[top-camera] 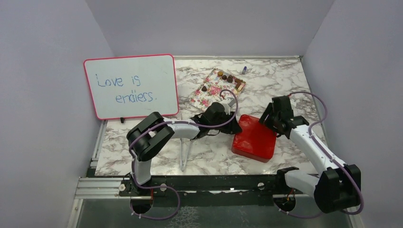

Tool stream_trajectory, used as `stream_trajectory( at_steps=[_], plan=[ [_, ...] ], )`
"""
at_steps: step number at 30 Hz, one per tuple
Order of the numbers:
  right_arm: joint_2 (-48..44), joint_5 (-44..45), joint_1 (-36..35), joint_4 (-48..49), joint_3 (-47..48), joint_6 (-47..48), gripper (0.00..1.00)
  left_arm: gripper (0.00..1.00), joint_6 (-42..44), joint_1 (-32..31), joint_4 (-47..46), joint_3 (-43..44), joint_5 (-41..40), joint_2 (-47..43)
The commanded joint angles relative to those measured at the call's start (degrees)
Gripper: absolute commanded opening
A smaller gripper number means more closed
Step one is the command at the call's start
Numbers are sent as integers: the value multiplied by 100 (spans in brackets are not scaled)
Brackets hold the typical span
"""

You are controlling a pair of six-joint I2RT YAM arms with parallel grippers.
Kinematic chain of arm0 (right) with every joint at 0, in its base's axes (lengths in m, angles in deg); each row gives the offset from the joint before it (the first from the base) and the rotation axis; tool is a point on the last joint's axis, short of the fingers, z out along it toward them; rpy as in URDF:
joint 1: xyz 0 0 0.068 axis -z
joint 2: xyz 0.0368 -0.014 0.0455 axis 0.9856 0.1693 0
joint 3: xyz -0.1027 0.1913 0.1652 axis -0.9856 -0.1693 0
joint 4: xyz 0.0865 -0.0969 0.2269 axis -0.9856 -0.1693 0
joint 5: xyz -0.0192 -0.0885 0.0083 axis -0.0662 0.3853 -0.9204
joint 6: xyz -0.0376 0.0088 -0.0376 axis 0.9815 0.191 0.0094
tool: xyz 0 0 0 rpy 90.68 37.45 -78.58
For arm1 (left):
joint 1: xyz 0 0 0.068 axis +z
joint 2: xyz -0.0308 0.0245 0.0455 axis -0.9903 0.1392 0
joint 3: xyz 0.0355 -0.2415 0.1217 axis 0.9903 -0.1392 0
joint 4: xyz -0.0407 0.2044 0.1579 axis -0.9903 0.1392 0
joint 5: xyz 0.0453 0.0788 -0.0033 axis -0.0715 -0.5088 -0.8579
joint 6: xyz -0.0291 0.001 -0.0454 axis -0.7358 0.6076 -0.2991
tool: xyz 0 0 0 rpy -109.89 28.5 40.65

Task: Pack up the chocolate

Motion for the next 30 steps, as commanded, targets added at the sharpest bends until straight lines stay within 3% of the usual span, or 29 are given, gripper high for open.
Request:
stream_trajectory(
  at_steps=[1,5,7,11,13,15,16,17,18,19,25,30],
  plan=[
    [336,-352,15,1171,-109,831,68,34,-872,-828,-736,-542,-192,-150],
    [385,-672,13,1623,-29,1515,66,33,-1286,-1259,-1460,-604,-392,-9],
    [370,-593,16,1419,209,1705,66,38,-1267,-1299,-1472,-544,-459,5],
    [157,-403,18,622,847,1783,66,44,-1213,-1017,-1419,-712,-582,-270],
    [-120,-752,17,351,1000,1806,62,45,-1110,-802,-1367,-917,-762,-549],
    [-421,-1031,13,132,1022,1655,50,47,-973,-582,-1261,-1123,-1011,-875],
    [-519,-1149,15,28,1018,1549,34,49,-926,-453,-1215,-1231,-1082,-1045],
    [-580,-1360,17,-59,980,1458,25,50,-897,-327,-1200,-1336,-1105,-1213],
    [-625,-1533,15,-170,945,1354,7,52,-851,-193,-1191,-1448,-1142,-1386],
    [-641,-1658,13,-280,908,1257,2,54,-761,-105,-1176,-1546,-1210,-1566],
    [-1020,-1844,11,-446,423,761,1,68,220,20,-79,-1445,-1626,-2403],
    [-903,-2308,10,-141,62,527,1,82,519,19,671,-1382,-1718,-2900]
  ],
)
